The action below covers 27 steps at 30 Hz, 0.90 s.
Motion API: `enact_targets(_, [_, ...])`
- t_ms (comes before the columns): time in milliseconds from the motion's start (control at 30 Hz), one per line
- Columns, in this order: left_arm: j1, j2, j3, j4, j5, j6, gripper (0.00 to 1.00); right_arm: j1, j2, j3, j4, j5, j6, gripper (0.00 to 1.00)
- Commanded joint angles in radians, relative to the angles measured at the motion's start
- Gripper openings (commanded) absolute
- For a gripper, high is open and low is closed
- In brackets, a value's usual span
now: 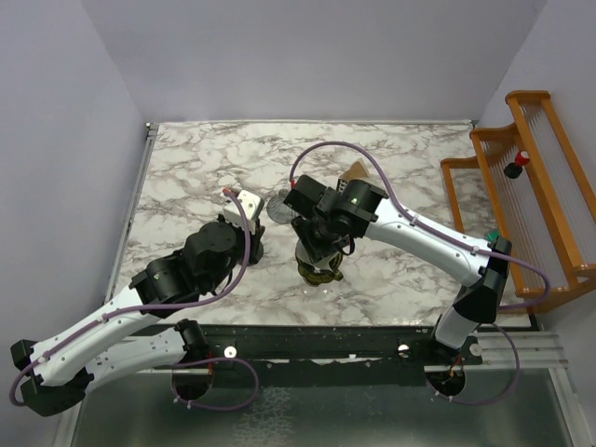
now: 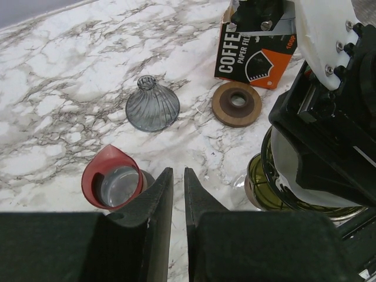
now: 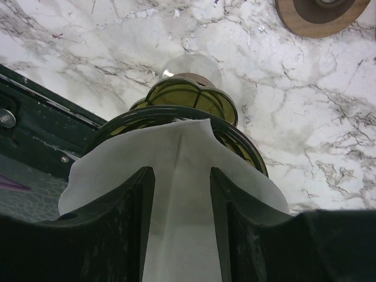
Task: Place the coffee filter in the dripper
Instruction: Place the coffee filter in the coffee dripper.
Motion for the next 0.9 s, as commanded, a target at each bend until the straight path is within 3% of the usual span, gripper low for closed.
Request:
enact_targets(0, [-0.003,-0.009,-0.022,0.027,-0.015,0.009,0.14,0.011,-0.017,-0.022,0.03,0.024,0.02,0.49])
enact_targets(867, [-0.003,-0.022,-0.041,0.031,-0.015,0.005,0.13,0.033,-0.01,-0.112,0.079,0.025,0.031,0.48])
